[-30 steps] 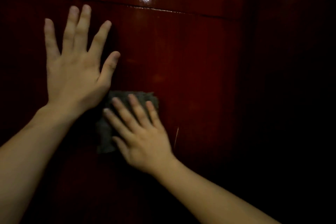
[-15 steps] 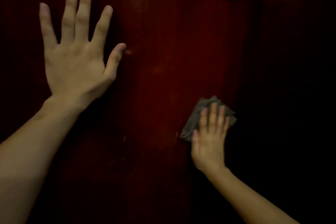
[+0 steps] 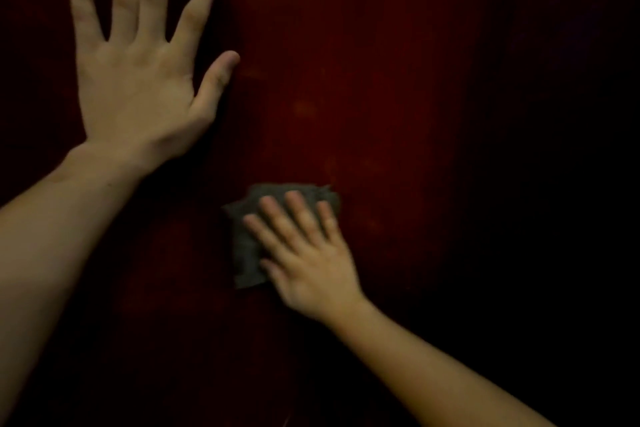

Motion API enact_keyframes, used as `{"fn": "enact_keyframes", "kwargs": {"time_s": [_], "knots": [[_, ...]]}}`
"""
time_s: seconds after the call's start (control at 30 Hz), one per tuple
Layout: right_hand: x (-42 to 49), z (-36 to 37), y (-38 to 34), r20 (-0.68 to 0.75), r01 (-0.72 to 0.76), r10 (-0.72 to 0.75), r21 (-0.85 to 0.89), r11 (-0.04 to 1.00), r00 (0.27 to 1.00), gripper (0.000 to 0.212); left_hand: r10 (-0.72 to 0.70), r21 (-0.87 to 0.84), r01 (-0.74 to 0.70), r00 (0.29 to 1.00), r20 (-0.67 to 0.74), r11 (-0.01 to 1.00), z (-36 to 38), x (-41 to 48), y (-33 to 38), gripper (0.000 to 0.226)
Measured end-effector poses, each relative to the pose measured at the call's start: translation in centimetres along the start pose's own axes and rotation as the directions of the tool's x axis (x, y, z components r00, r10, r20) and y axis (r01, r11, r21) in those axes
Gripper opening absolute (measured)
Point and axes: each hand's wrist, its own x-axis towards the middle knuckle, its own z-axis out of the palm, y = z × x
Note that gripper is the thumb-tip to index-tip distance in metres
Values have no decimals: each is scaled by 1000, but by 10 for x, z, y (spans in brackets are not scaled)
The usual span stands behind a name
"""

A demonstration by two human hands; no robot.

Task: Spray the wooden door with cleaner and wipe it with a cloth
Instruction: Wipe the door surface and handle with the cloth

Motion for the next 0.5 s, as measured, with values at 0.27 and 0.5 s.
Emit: {"fn": "enact_keyframes", "kwargs": {"time_s": [0.27, 0.5], "knots": [[-64, -20, 141, 68, -570, 570, -15, 821, 819, 69, 11, -69, -11, 1000, 2, 998, 10, 3, -4, 71], [63, -57, 169, -92, -617, 620, 61, 784, 779, 64, 20, 21, -20, 1000, 12, 1000, 8, 4, 1, 73]]}}
